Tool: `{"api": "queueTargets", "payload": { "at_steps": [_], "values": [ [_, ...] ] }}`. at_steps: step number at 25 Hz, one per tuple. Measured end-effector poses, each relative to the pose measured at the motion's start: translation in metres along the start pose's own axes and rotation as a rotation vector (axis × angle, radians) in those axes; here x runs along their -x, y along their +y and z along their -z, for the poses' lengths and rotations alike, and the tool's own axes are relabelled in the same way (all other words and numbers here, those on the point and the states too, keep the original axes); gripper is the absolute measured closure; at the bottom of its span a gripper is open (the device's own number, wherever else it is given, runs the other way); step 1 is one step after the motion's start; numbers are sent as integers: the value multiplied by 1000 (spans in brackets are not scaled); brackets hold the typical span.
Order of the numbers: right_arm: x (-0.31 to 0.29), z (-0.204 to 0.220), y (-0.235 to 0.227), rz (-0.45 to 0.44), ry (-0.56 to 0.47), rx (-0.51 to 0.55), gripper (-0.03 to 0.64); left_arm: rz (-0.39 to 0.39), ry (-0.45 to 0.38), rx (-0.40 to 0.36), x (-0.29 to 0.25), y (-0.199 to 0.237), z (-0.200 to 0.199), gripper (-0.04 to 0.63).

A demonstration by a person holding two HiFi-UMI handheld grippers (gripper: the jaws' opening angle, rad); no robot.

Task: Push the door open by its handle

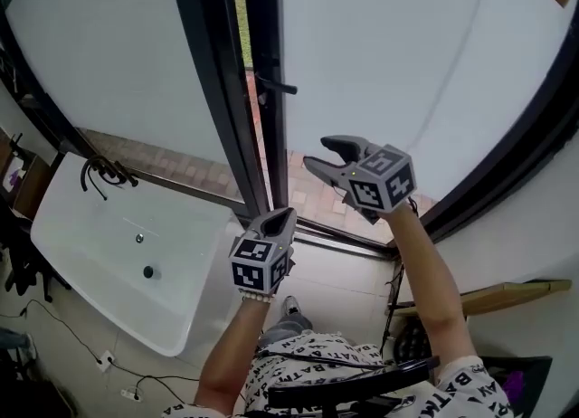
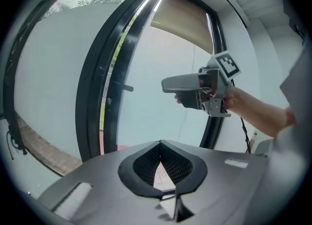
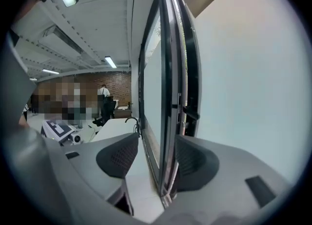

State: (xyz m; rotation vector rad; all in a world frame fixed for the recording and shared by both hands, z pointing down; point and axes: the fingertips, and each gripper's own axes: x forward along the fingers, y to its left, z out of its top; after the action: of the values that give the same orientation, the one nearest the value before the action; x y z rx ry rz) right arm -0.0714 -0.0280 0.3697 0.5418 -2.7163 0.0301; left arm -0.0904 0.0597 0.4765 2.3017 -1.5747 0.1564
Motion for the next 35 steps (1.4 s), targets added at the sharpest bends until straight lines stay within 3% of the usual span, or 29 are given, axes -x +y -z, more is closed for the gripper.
{"api": "queueTargets", "payload": {
  "at_steps": [4, 8, 14, 22, 31, 35],
  "values": [
    [-33, -29, -43, 17, 74, 99, 370, 3, 0, -29, -19, 18, -21, 603],
    [-67, -50, -81, 27, 125, 140, 370, 3, -11, 5, -38, 33, -34, 603],
    [-120, -52, -119, -21, 235, 190, 368, -15, -32, 55, -66, 48, -44, 603],
    [-186, -28, -129, -91, 399, 275, 371, -42, -54, 106, -88, 70, -52, 602],
    [-219, -17, -109, -200, 452, 263, 433, -84, -37, 71, -102, 89, -50, 601],
    [-225, -22, -111, -174, 461, 267, 570, -76, -28, 77, -108, 93, -53, 602]
  ]
}}
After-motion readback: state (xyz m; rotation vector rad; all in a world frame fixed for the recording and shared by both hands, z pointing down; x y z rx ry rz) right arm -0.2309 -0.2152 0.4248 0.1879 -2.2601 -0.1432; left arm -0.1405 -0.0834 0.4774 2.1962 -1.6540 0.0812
